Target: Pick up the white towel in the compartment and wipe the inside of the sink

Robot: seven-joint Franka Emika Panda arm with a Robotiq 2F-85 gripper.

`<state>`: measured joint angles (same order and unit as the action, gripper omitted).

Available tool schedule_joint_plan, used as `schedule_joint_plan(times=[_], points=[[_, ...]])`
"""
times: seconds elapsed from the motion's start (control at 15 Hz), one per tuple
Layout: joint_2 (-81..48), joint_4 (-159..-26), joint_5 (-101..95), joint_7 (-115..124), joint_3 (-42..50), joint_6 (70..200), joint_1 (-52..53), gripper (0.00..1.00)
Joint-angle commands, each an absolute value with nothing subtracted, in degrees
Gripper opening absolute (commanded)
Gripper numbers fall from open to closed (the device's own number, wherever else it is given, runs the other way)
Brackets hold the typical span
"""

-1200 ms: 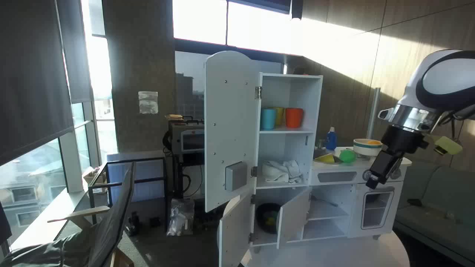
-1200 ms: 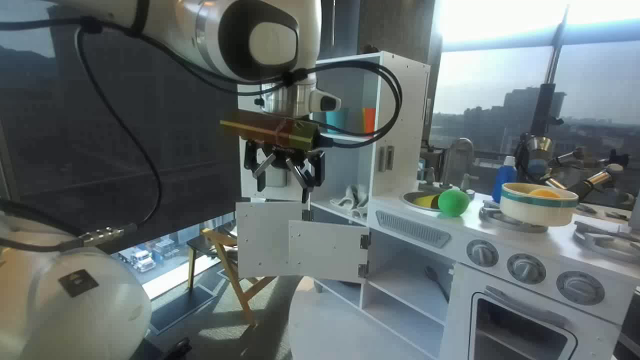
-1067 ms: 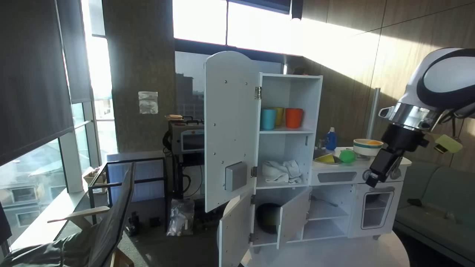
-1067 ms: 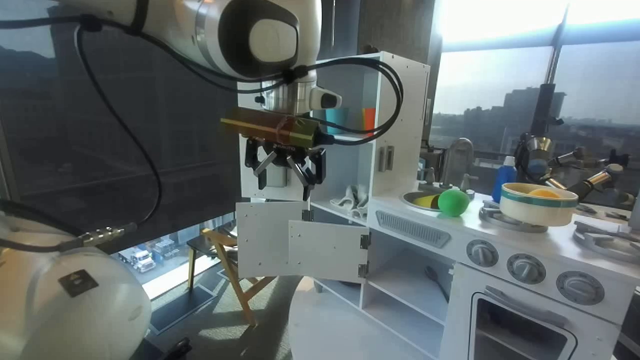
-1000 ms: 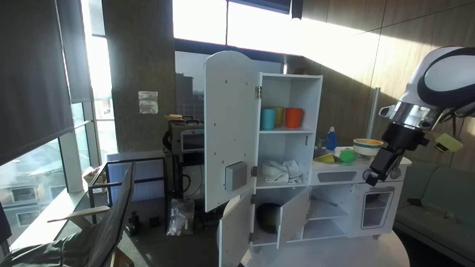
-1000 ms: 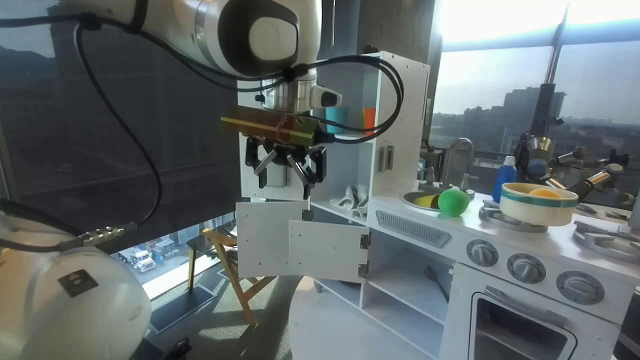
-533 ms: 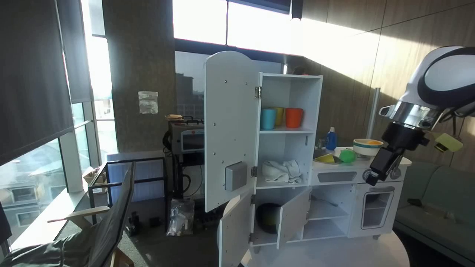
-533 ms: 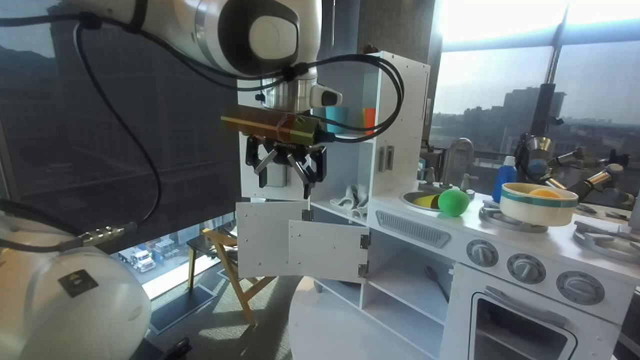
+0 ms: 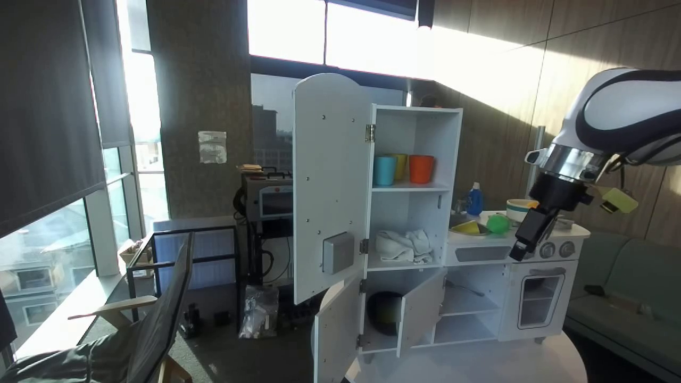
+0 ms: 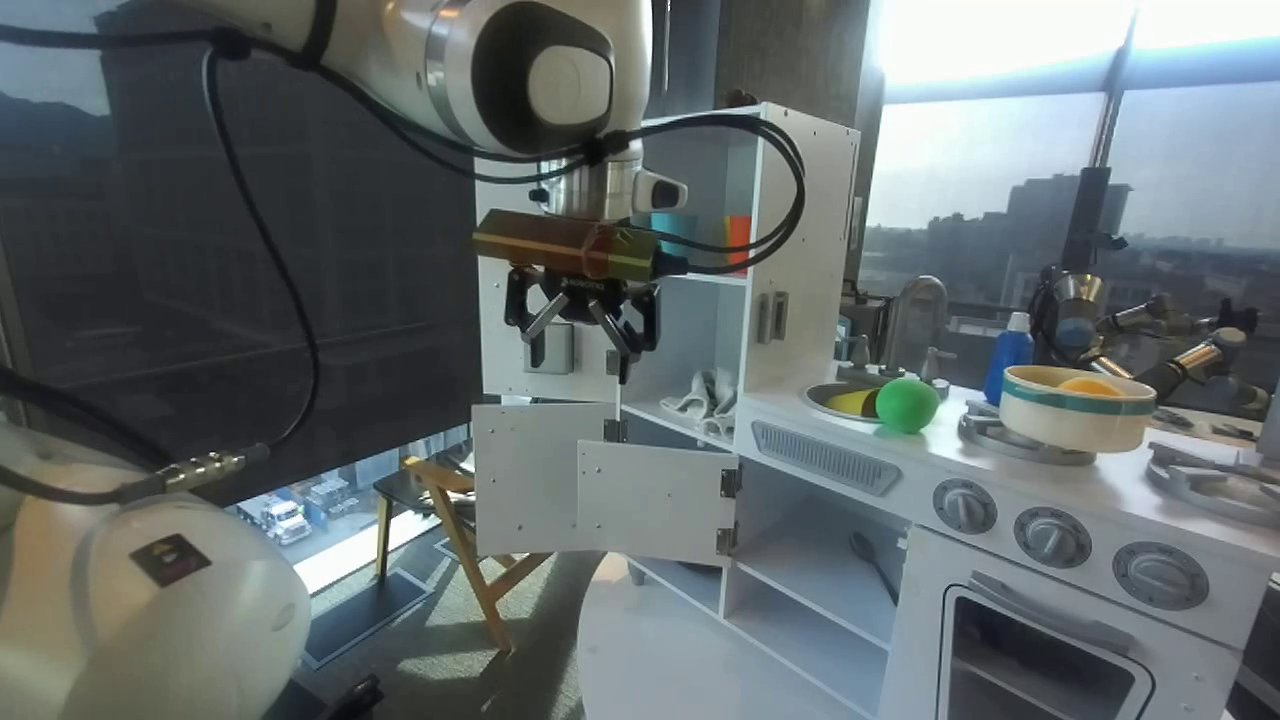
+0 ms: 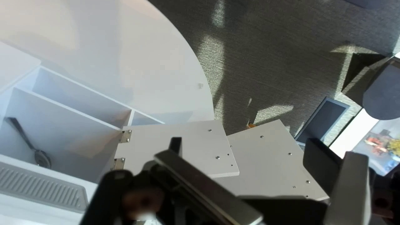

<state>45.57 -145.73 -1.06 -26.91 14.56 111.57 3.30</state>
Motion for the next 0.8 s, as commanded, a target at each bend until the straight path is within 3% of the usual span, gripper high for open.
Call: schedule_joint_plan(times=[0.0, 0.47, 0.73], points=[[31.7, -134.7, 1.7, -31.3, 16.3, 117.2, 7.2, 1.00], [13.8, -128.0, 16.4, -35.4, 16.4, 143.0, 8.8, 1.00], [9.3, -129.0, 25.1, -40.0, 13.3, 146.0, 8.6, 1.00]])
